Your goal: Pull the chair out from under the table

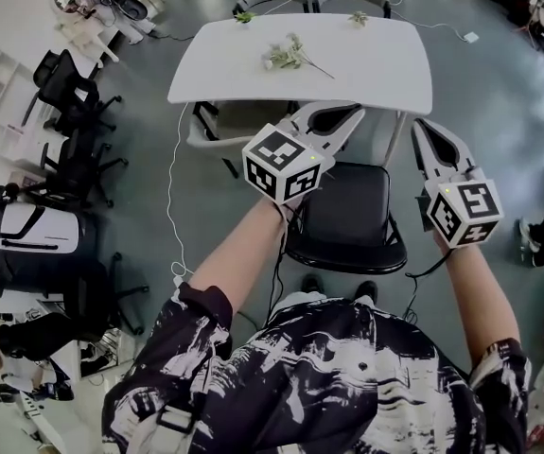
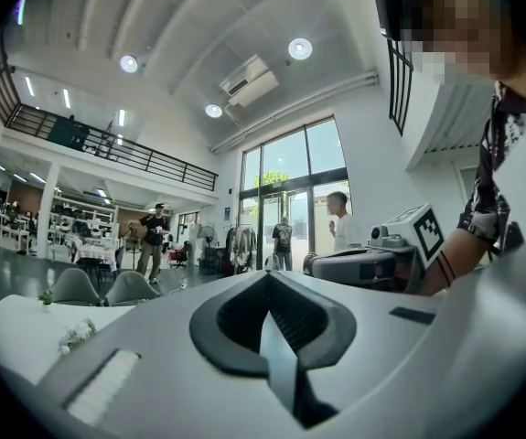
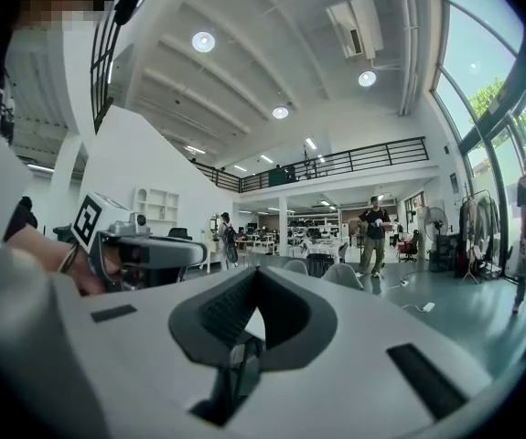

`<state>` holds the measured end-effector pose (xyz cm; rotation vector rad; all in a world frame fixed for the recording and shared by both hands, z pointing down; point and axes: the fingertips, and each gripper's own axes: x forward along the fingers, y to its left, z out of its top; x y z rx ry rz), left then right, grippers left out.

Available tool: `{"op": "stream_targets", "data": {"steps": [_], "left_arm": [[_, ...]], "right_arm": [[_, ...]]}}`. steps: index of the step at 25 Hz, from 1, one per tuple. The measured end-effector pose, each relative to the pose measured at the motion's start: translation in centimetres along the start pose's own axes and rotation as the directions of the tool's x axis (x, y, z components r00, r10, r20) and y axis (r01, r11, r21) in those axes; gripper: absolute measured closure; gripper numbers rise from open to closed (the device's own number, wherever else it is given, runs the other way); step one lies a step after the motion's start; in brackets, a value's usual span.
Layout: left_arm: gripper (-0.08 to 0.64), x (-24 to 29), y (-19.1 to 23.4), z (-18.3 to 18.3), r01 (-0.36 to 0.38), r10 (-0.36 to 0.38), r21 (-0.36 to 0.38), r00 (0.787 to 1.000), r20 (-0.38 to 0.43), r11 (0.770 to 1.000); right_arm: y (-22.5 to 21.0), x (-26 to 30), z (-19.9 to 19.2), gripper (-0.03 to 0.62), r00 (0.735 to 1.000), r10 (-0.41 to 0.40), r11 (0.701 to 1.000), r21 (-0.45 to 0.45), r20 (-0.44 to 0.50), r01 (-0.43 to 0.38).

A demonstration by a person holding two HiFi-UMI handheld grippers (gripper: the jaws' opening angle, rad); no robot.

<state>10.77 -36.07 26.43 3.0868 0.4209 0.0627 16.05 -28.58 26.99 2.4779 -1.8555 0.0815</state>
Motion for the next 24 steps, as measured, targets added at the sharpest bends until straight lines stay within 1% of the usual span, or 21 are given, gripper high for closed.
{"op": "stream_targets", "data": {"steps": [12,24], "left_arm": [[0.555,0.4,0.22,-0.69,-0.003,0.003,-0.014,1.0,-0.002,1.0],[0.555,0.13,-0.01,-1.02,-0.012,0.012,-0.02,1.0,0.001,1.0]], "right_arm": [[-0.21,0.11,-0.43,0.591,1.0,-0.003,1.0,-0.006,0.008,0.003],[0.34,0.06,-0.71,0.591,1.0,0.014,1.0,-0.011,0.012,-0.014]]}}
